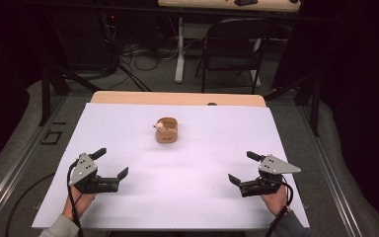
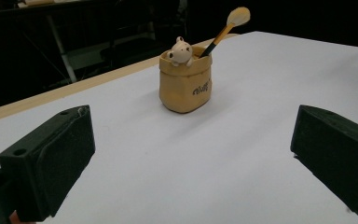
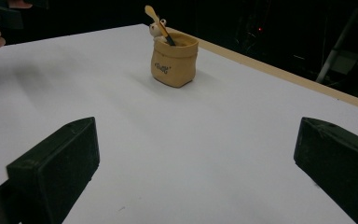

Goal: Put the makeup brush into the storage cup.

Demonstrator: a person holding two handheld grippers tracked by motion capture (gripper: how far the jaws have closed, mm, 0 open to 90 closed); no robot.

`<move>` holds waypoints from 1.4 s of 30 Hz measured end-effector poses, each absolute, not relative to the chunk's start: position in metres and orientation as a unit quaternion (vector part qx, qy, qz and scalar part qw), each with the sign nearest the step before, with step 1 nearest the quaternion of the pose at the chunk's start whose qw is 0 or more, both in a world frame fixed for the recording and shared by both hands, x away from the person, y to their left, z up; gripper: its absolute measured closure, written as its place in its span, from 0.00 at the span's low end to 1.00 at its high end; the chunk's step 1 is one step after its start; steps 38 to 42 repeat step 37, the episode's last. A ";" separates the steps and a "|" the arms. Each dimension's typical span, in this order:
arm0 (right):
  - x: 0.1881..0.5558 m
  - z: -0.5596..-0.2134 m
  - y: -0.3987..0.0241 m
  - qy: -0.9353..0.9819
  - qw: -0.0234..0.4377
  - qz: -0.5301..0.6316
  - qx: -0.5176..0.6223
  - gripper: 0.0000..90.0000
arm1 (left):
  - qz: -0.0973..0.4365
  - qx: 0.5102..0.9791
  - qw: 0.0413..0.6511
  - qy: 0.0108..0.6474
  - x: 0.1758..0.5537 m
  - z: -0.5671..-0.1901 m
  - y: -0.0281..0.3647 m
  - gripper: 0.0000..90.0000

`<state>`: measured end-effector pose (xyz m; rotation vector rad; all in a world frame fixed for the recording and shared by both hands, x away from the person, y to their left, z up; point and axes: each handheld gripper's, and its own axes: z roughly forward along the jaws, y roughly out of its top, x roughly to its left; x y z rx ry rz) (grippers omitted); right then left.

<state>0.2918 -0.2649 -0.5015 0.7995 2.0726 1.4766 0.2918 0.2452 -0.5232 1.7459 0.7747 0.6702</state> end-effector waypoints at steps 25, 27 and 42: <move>0.275 -0.514 -0.284 0.759 0.242 0.530 0.291 0.00 | 0.261 0.735 0.529 0.336 0.276 -0.534 0.265 0.00; 0.275 -0.515 -0.283 0.759 0.242 0.529 0.291 0.00 | 0.260 0.736 0.527 0.335 0.276 -0.535 0.264 0.00; 0.276 -0.514 -0.284 0.760 0.239 0.530 0.290 0.00 | 0.252 0.742 0.524 0.332 0.279 -0.537 0.262 0.00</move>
